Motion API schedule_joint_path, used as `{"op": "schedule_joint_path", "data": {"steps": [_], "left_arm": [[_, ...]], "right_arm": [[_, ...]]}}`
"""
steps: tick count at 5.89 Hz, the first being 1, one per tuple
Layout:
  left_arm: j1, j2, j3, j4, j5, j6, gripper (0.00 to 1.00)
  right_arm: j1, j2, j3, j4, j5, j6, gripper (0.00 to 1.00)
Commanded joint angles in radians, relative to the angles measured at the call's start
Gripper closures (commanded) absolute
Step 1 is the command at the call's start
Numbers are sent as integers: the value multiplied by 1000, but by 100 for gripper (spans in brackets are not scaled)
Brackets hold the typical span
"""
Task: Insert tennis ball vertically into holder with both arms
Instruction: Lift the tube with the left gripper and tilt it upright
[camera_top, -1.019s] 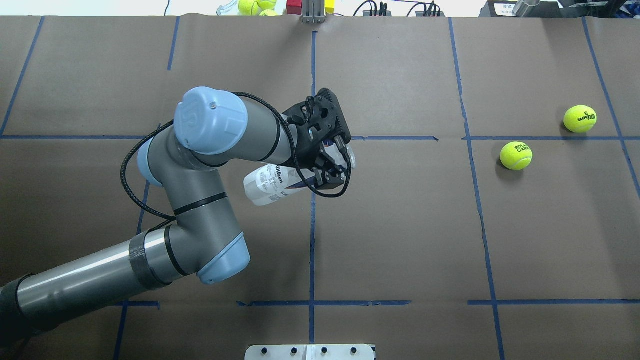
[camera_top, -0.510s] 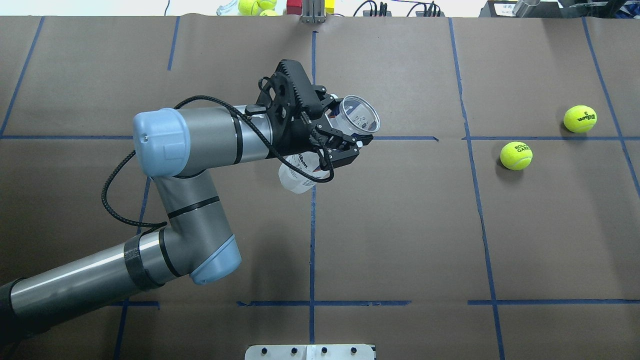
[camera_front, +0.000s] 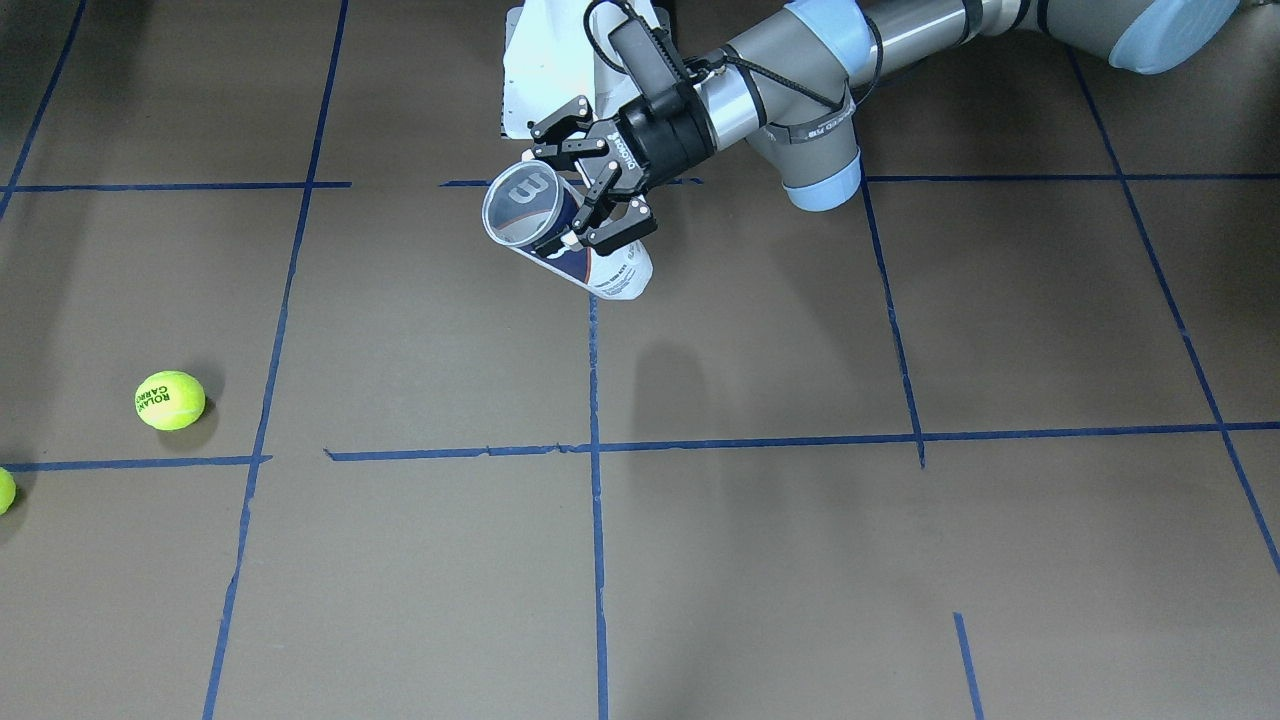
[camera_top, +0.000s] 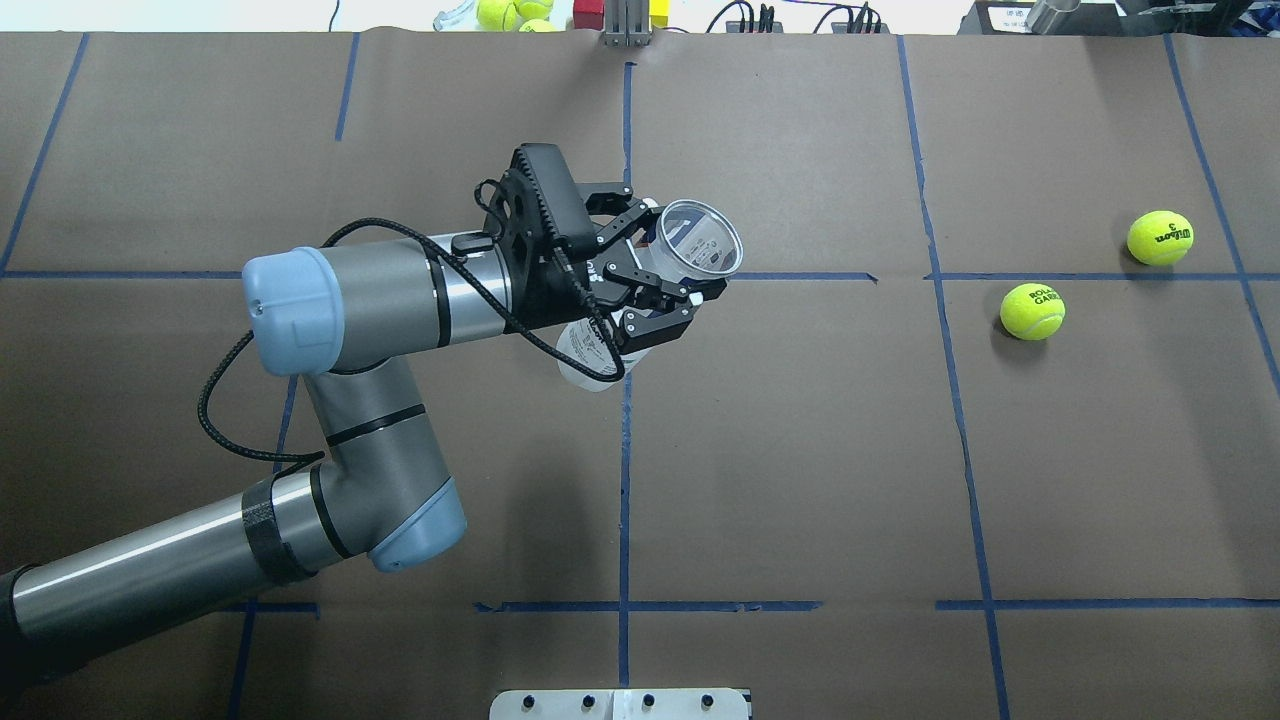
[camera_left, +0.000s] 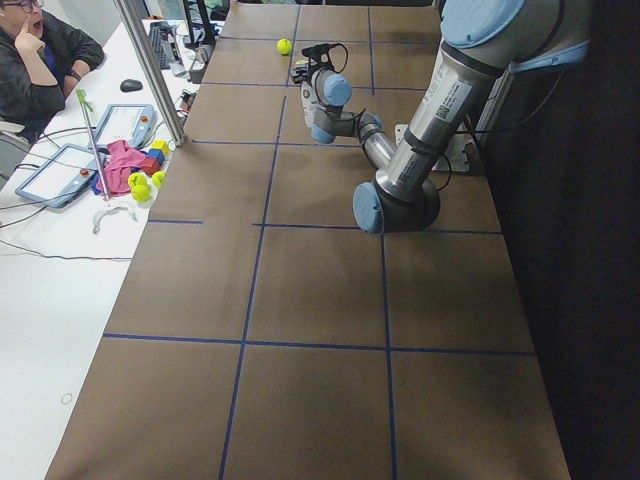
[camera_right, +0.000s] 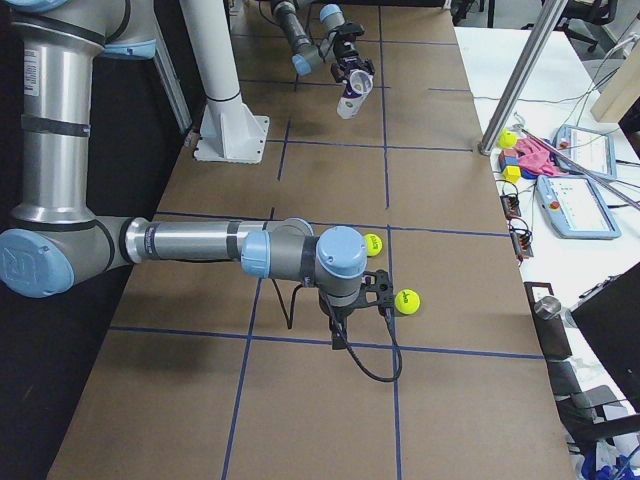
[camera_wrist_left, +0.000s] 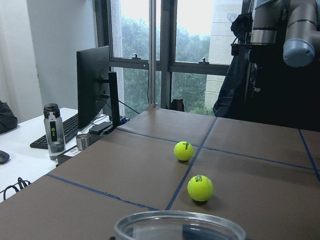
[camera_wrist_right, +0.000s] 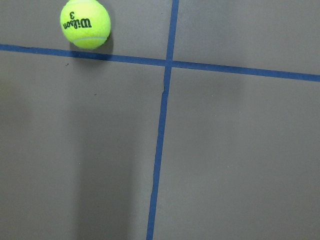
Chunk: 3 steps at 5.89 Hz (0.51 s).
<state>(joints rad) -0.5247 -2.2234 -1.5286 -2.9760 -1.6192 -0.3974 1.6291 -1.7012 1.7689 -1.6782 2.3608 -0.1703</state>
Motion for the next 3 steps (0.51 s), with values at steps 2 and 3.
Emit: {"op": "schedule_joint_path", "data": {"steps": [2,3], "left_arm": [[23,57,19,-116,59,-15,34],[44,54,94,-212,99,-15,34]], "right_arm": [[0,0,4,0,0,0,0],[0,0,4,0,0,0,0]]}}
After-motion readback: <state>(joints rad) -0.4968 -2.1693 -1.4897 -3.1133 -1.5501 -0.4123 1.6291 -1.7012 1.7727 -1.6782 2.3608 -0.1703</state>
